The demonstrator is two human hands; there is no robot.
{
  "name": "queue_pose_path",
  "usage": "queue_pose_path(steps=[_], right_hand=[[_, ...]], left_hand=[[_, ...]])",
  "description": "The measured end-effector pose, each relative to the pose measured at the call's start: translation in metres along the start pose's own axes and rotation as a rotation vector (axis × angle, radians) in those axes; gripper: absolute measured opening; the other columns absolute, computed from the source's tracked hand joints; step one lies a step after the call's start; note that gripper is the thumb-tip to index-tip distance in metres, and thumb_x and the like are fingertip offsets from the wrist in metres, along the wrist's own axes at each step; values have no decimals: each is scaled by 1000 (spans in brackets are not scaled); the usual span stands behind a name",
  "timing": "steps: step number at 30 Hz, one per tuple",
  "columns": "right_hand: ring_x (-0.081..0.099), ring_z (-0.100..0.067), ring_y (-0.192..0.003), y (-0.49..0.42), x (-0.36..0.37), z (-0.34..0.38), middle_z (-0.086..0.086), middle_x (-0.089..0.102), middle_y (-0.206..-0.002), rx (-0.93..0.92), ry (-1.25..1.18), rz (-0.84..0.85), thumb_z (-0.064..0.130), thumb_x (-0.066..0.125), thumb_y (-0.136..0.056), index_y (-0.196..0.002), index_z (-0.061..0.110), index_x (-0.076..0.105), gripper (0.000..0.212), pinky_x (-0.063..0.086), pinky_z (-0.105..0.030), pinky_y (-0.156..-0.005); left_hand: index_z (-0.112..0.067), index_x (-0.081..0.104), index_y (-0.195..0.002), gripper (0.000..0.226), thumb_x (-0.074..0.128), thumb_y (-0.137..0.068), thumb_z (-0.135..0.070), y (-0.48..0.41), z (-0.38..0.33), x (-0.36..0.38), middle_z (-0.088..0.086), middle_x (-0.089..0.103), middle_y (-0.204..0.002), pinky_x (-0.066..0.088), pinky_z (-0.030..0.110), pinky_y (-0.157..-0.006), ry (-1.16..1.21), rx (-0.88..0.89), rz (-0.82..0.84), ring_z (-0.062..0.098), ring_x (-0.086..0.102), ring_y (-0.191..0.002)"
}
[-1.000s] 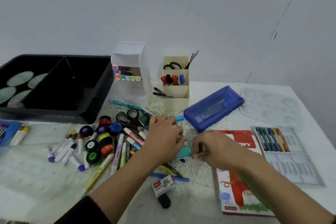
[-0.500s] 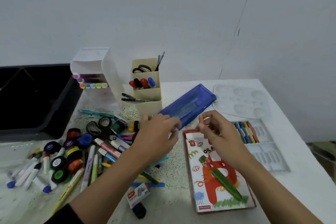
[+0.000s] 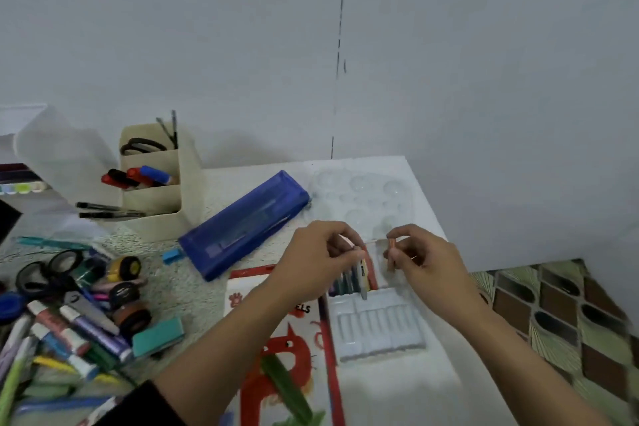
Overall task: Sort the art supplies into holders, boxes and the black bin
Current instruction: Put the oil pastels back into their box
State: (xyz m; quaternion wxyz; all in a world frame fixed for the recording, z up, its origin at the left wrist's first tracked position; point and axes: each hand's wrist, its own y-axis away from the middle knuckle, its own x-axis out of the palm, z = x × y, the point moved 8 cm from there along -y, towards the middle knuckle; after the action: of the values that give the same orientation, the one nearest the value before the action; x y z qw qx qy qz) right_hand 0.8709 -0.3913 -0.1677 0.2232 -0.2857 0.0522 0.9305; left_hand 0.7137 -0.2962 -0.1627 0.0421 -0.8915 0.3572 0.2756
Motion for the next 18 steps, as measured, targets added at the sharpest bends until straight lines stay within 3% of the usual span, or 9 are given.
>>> queue_pose_path(steps=[10,15,18], right_hand=[[69,-7,-69,-24,2,-18,8,72,-81,-20,42,175,9,73,-89,-96,20,76,14,57,-24,-68],[67,-3,-72,-25,5,-18,11,71,-83,-73,79,180,14,75,-88,-96,26,77,15,51,-15,-67],[63,-5,-75,-23,10,-15,16,61,-91,-145,137,159,13,77,-85,-96,23,78,14,46,-10,-64]], left_hand=[[-25,73,-93,14,76,-89,-37,-38,6,30,-11,72,-77,51,10,-63,-140,-20,-122,-1,67,-70],[-27,72,-93,10,76,-89,-35,-36,5,26,-10,72,-77,56,16,-65,-98,-27,-175,1,68,-70],[-31,69,-106,12,70,-93,-31,-30,4,17,-11,71,-86,56,15,-66,-24,-55,-196,2,68,-75]])
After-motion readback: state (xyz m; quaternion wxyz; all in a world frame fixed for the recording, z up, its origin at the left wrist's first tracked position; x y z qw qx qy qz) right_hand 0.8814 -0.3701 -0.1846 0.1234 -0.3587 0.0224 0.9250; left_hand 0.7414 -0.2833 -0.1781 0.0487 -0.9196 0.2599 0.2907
